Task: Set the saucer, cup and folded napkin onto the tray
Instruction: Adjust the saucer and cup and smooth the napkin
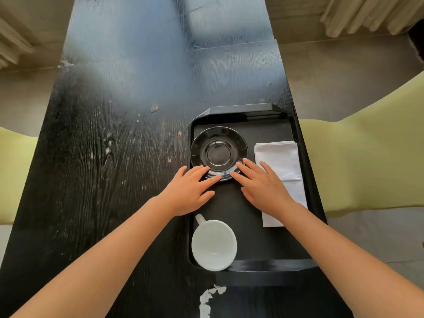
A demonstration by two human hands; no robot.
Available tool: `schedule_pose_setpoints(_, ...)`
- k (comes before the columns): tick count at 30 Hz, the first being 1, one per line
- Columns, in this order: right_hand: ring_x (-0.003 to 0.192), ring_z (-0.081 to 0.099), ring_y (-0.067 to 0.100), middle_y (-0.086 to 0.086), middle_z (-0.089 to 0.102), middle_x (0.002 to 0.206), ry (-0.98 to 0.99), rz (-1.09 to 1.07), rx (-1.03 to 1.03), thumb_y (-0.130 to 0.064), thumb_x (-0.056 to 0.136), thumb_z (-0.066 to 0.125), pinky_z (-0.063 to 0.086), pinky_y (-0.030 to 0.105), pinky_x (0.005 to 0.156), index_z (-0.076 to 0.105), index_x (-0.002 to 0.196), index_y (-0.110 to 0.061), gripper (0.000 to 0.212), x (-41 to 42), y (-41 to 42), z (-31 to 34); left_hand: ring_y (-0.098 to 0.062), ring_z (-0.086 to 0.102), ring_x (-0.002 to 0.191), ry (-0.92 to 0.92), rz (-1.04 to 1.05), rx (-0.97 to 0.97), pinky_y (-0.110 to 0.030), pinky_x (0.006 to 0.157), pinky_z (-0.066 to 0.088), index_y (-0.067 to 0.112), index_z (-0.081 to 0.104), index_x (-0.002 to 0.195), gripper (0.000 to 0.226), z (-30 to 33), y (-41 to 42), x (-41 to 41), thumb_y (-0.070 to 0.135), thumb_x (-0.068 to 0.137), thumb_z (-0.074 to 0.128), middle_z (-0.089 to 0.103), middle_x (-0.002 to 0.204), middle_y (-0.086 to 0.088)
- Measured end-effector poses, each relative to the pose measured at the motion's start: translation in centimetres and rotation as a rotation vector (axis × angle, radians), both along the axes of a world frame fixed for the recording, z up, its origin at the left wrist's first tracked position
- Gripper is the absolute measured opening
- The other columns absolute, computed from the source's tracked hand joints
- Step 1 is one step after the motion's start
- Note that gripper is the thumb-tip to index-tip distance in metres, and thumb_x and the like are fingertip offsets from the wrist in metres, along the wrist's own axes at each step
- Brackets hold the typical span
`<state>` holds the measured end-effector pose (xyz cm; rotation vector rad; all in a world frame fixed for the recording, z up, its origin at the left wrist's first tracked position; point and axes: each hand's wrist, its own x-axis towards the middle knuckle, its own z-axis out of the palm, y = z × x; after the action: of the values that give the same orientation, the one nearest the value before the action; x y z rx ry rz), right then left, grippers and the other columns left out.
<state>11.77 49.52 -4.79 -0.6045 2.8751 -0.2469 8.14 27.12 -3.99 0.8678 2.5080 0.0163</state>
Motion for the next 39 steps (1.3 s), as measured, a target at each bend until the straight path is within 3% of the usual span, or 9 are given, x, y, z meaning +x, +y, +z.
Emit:
schedule_pose_setpoints(14,0.145,0.011,0.023,0.008,0.023,0.156,-0.062,-0.03,0.057,-0.024,0.096,0.046,0.011,0.046,0.116,0.03,0.144,-0.022,0.05,2.2,-0.1,0.7,-0.02,0.006,0.145,-0.065,0.028,0.018,-0.049,0.117,0.006,0.037,0.016,0.147,0.053,0.4,0.4,2.4,0.051,0.097,0.027,0.015,0.158,-0.004)
schedule_pose_setpoints(16,0.143,0.019,0.026,0.011,0.03,0.153,-0.025,-0.044,0.007,-0.02,0.093,0.051,0.018,0.047,0.115,0.036,0.141,-0.018,0.05,2.6,-0.4,1.4,-0.019,0.006,0.146,-0.052,0.032,0.051,-0.047,0.118,0.008,0.033,0.017,0.148,0.055,1.2,0.3,2.9,0.05,0.097,0.029,0.016,0.158,-0.004)
schedule_pose_setpoints(18,0.134,0.038,0.032,0.018,0.048,0.141,0.076,-0.014,-0.087,-0.009,0.084,0.063,0.034,0.05,0.107,0.052,0.13,-0.011,0.048,3.8,-0.7,2.3,-0.02,0.016,0.144,0.024,0.039,0.173,-0.044,0.117,0.015,0.026,0.026,0.147,0.056,2.4,-0.2,4.2,0.047,0.096,0.037,0.025,0.156,-0.005)
schedule_pose_setpoints(21,0.117,0.057,0.035,0.019,0.063,0.123,0.241,0.142,-0.219,0.002,0.069,0.072,0.052,0.046,0.09,0.067,0.111,-0.006,0.043,6.5,-0.5,3.0,-0.026,0.042,0.133,0.152,0.036,0.387,-0.041,0.106,0.035,0.014,0.047,0.136,0.052,4.2,-1.4,7.8,0.041,0.091,0.05,0.049,0.141,-0.01)
schedule_pose_setpoints(26,0.112,0.062,0.03,0.011,0.07,0.114,0.191,0.431,-0.245,-0.006,0.069,0.076,0.057,0.039,0.083,0.071,0.098,-0.009,0.03,10.2,-1.0,3.2,-0.025,0.06,0.112,0.13,-0.028,0.408,-0.037,0.085,0.055,0.012,0.061,0.12,0.046,4.1,-2.9,14.1,0.037,0.081,0.065,0.064,0.121,-0.009)
schedule_pose_setpoints(29,0.107,0.064,0.028,0.009,0.073,0.106,0.179,0.442,-0.223,-0.01,0.071,0.078,0.058,0.037,0.078,0.072,0.088,-0.009,0.017,10.4,-1.3,3.4,-0.021,0.067,0.086,0.129,-0.051,0.442,-0.031,0.064,0.057,0.01,0.068,0.105,0.037,3.2,-2.6,15.8,0.026,0.073,0.078,0.07,0.097,-0.006)
schedule_pose_setpoints(32,0.099,0.067,0.027,0.008,0.074,0.095,0.215,0.404,-0.224,-0.01,0.079,0.069,0.058,0.036,0.067,0.069,0.074,-0.008,0.005,10.5,-1.9,3.3,-0.019,0.062,0.067,0.138,-0.026,0.493,-0.028,0.052,0.053,0.009,0.069,0.083,0.017,2.5,-2.2,16.2,0.012,0.071,0.08,0.066,0.077,-0.004)
schedule_pose_setpoints(36,0.086,0.067,0.028,0.008,0.071,0.082,0.256,0.284,-0.238,-0.013,0.085,0.057,0.055,0.035,0.058,0.066,0.067,-0.006,0.021,11.3,-2.8,2.7,-0.02,0.06,0.07,0.149,0.004,0.5,-0.028,0.053,0.054,0.007,0.066,0.077,0.014,1.8,-2.5,16.0,0.004,0.071,0.078,0.064,0.078,-0.006)
schedule_pose_setpoints(39,0.079,0.065,0.027,0.007,0.069,0.076,0.305,0.167,-0.258,-0.013,0.084,0.061,0.055,0.032,0.059,0.065,0.064,-0.007,0.021,12.1,-3.3,2.3,-0.021,0.063,0.08,0.179,0.006,0.483,-0.026,0.062,0.056,0.005,0.067,0.08,0.014,1.9,-2.7,15.2,0.005,0.071,0.078,0.065,0.086,-0.009)
